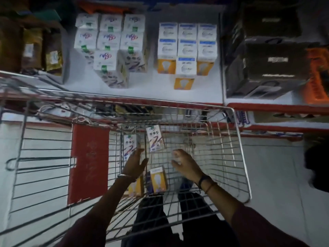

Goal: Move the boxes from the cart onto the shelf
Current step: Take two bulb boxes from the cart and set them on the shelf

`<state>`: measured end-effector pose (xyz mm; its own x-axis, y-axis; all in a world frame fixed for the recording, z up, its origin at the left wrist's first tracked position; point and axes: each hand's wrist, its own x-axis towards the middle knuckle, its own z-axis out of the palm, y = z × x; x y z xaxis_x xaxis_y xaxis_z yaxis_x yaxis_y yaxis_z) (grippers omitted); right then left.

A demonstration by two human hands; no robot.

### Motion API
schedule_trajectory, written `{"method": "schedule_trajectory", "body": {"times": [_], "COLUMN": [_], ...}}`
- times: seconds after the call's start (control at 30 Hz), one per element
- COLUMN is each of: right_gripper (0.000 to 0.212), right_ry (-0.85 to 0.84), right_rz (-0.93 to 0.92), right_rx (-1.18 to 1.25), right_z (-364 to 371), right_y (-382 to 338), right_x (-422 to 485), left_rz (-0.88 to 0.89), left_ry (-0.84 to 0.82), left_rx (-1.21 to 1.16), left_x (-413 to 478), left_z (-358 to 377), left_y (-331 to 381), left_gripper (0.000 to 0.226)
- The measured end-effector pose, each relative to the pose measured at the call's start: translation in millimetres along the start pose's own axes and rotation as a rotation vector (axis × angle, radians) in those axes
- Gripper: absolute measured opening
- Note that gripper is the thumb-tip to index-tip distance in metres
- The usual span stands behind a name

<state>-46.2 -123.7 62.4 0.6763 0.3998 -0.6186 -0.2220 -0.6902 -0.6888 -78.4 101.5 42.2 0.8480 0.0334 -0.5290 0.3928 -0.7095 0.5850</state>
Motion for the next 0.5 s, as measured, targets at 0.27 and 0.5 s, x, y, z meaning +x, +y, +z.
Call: {"method": "schedule_trajectory", "body": {"times": [0.27, 0.5], "right_gripper": [0.070, 0.061], "right_ry": [-0.287, -0.376], "right_rz": [0.157, 0.197], "right_rx": [-0.388, -0.549], "right_z": [82, 104], "right_y": [15, 23], "right_x": [63, 85], "left_rz": [-0.104, -0.036], "left_ry": [-0.387, -0.554], "left_rx": [0.290, 0.454], "left_x": [19, 25], "left_z": [35, 50], "left_y": [-105, -141], "left_gripper": [0.068, 0.073]}}
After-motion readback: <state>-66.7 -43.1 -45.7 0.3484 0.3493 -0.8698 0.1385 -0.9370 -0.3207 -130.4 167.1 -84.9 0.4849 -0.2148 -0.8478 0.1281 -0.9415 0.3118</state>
